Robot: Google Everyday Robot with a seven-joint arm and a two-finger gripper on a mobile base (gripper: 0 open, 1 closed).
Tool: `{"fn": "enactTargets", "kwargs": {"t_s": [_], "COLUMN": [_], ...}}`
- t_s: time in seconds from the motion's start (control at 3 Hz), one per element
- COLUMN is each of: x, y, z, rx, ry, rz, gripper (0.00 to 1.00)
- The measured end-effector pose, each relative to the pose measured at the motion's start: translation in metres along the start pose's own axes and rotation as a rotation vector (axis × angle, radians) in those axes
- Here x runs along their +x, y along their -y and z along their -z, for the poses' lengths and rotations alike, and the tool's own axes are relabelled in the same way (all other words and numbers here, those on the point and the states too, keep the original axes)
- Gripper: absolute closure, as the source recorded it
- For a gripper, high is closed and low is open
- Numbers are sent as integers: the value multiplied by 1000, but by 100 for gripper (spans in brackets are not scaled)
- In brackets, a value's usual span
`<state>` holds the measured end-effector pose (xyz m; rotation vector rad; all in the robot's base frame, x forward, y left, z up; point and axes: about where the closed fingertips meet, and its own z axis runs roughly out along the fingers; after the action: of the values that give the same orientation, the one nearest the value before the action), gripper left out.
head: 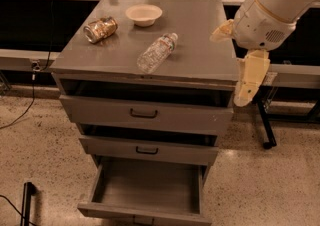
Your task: Place water bottle into bottom drawer
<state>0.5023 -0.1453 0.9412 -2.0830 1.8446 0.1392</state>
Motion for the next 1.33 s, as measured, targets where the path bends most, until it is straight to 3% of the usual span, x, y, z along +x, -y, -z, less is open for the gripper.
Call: {"fn": "enactTargets", "kwargs": {"t_s": [0.33,0.67,1.0,1.33], "x": [0,-9,-20,-21], "y": [31,74,96,100], "z": [-13,-30,-35,-37], "rx": [-12,-26,-7,5], "ry": [-20,-61,-72,-75], "rz": [107,303,452,454], "gripper": [0,0,0,0]}}
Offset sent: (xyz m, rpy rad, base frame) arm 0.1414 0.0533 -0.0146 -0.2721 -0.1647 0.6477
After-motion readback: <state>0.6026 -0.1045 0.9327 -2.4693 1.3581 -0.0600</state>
